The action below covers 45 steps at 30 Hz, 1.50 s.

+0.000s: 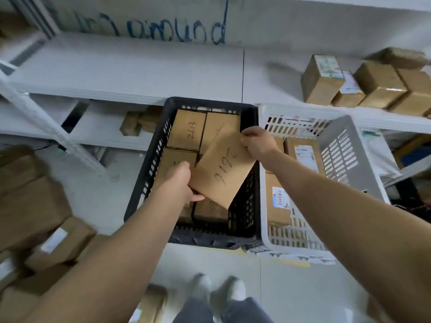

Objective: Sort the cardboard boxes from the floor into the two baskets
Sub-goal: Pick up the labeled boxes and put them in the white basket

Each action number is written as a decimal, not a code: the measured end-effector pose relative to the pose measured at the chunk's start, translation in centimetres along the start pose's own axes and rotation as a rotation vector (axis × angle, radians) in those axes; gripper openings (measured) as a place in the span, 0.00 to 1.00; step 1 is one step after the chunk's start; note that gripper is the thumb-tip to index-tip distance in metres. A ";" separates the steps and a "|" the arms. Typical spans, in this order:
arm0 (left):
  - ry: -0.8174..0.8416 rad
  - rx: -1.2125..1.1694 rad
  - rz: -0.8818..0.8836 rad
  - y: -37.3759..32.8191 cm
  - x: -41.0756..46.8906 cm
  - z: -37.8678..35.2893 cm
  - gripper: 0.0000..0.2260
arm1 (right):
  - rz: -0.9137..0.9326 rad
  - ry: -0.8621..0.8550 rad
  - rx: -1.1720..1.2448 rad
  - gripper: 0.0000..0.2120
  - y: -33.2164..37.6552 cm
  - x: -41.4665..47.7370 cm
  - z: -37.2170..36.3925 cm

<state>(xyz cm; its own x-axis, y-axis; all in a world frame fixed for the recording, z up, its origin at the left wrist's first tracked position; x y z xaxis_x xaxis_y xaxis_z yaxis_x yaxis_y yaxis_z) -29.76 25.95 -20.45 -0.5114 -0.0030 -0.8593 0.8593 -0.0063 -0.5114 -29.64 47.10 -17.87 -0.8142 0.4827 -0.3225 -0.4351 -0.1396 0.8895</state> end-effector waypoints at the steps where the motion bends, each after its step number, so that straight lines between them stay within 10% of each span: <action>1: 0.014 -0.016 0.027 0.7 0.3 0.0 0.12 | -0.004 0.012 -0.033 0.16 -0.3 0.5 -0.4; 12: -0.011 -0.125 0.194 6.1 4.9 0.0 0.13 | -0.121 0.145 -0.351 0.22 -5.7 3.7 -6.0; 36: 0.036 -0.032 0.329 3.2 5.6 1.4 0.11 | -0.265 -0.014 -0.032 0.21 -7.6 2.8 -7.3; 45: 0.290 0.280 -0.142 -4.3 1.8 -3.5 0.16 | -0.074 -0.240 0.194 0.13 -1.3 -1.6 -2.4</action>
<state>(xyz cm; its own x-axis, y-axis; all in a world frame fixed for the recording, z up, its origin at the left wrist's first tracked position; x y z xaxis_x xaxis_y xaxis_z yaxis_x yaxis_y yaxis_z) -34.40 29.46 -19.81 -0.5683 0.2983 -0.7668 0.7255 -0.2579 -0.6381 -28.67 44.41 -19.33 -0.6589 0.6789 -0.3240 -0.3902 0.0598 0.9188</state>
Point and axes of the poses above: each hand's wrist, its own x-axis towards the middle knuckle, its own z-axis out of the back of the hand, y = z × x, the point moved 5 cm from there along x, towards the middle knuckle, and after that the axes turned 6 degrees about x, right-handed, at the moved point
